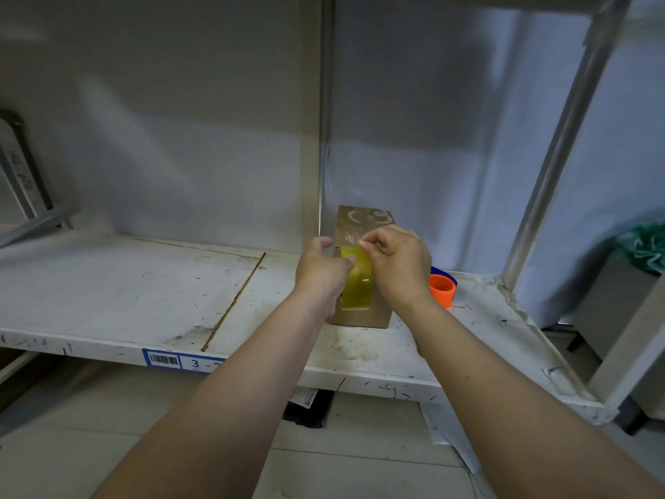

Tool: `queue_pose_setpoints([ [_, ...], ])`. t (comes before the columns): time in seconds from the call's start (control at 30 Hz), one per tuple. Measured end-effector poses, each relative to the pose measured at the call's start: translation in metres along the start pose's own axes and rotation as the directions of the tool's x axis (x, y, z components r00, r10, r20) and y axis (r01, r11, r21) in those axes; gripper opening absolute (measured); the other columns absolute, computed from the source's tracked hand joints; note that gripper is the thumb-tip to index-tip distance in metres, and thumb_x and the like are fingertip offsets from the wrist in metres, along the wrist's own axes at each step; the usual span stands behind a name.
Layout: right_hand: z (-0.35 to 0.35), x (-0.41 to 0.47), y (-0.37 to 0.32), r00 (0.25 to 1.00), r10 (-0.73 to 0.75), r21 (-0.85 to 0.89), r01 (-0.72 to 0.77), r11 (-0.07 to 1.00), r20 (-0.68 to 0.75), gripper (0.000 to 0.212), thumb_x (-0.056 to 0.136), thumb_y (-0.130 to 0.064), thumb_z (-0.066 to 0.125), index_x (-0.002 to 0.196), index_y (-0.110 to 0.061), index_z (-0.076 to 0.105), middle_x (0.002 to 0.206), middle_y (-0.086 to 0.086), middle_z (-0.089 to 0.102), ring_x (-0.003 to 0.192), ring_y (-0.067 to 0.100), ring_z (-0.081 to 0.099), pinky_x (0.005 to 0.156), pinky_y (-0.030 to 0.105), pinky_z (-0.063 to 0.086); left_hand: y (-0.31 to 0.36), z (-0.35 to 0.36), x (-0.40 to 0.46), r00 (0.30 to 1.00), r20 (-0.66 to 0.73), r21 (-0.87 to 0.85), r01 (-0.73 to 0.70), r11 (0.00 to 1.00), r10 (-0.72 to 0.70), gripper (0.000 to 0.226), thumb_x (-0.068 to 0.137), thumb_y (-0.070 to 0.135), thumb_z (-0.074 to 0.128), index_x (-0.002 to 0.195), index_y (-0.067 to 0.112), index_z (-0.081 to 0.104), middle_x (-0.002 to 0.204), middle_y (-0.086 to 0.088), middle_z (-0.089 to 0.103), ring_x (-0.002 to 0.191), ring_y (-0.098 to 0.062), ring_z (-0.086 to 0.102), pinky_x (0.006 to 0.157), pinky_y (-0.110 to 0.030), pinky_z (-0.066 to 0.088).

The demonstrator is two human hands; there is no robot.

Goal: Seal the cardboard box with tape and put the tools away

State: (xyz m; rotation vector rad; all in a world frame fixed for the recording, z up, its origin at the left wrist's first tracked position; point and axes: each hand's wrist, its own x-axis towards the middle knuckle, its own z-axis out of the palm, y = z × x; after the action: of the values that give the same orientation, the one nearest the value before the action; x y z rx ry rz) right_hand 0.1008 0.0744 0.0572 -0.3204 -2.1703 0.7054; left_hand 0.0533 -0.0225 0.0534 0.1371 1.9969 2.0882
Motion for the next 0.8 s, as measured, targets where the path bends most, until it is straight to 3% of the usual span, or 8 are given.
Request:
queue_pose_setpoints([
  [0.17,-0.008,-0.001,0.002,0.993,-0.042,0.033,0.046,0.998,-0.112,0.011,0.085,-0.023,0.066,0.082,-0.016,0.073,0.089,-0.004,0.071,0.087,0.012,0.051,0.061,0.016,0.03,0.01,0.011,0.004,1.0,-0.019,0.04,-0.002,0.999,0.003,0.049,0.082,0.013,0.068,0.125,0.026,0.049,0.12,-0.011,0.062,0.106,-0.032,0.063,0.093,-0.046,0.053],
  [0.3,-0.013,0.002,0.0,0.995,0.001,0.091,0.008,0.996,-0.1,0.011,0.087,-0.022,0.064,0.085,-0.016,0.073,0.086,-0.008,0.065,0.091,0.017,0.057,0.069,0.025,0.037,0.014,0.012,0.006,0.999,-0.017,0.072,-0.033,0.997,0.035,0.049,0.079,0.017,0.073,0.122,0.024,0.052,0.118,-0.013,0.064,0.103,-0.033,0.065,0.091,-0.046,0.055],
  [0.47,-0.024,0.01,-0.002,0.996,0.086,0.149,-0.085,0.985,0.002,0.015,0.091,-0.029,0.06,0.094,-0.021,0.073,0.088,-0.009,0.069,0.087,0.012,0.062,0.078,0.033,0.052,0.017,0.005,0.002,0.994,0.039,0.115,-0.107,0.988,0.103,0.014,0.077,0.024,0.075,0.083,0.028,0.063,0.107,-0.009,0.069,0.101,-0.029,0.066,0.092,-0.044,0.054],
  [0.57,-0.031,0.014,-0.004,0.995,0.088,0.162,-0.093,0.982,0.039,0.014,0.091,-0.028,0.06,0.093,-0.022,0.073,0.084,-0.011,0.066,0.086,0.012,0.062,0.081,0.036,0.055,0.02,0.003,0.001,0.981,0.037,0.121,-0.192,0.974,0.189,0.01,0.081,0.022,0.072,0.089,0.027,0.067,0.109,-0.003,0.065,0.105,-0.024,0.061,0.091,-0.035,0.051],
  [0.67,-0.035,0.015,-0.005,0.993,0.092,0.201,-0.105,0.974,0.077,0.011,0.089,-0.025,0.062,0.089,-0.022,0.072,0.079,-0.01,0.066,0.085,0.015,0.064,0.082,0.042,0.055,0.023,0.003,0.0,0.956,0.108,0.057,-0.28,0.958,0.273,0.019,0.086,0.01,0.065,0.101,0.022,0.068,0.106,-0.002,0.066,0.102,-0.017,0.061,0.079,-0.02,0.047],
  [0.8,-0.041,0.014,-0.003,0.991,0.092,0.223,-0.112,0.968,0.097,0.009,0.088,-0.024,0.064,0.085,-0.02,0.071,0.08,-0.005,0.07,0.084,0.018,0.065,0.083,0.045,0.055,0.028,0.003,-0.005,0.933,0.16,0.038,-0.332,0.942,0.323,0.024,0.086,0.006,0.064,0.106,0.019,0.063,0.073,0.004,0.064,0.09,-0.017,0.064,0.093,-0.03,0.048],
])
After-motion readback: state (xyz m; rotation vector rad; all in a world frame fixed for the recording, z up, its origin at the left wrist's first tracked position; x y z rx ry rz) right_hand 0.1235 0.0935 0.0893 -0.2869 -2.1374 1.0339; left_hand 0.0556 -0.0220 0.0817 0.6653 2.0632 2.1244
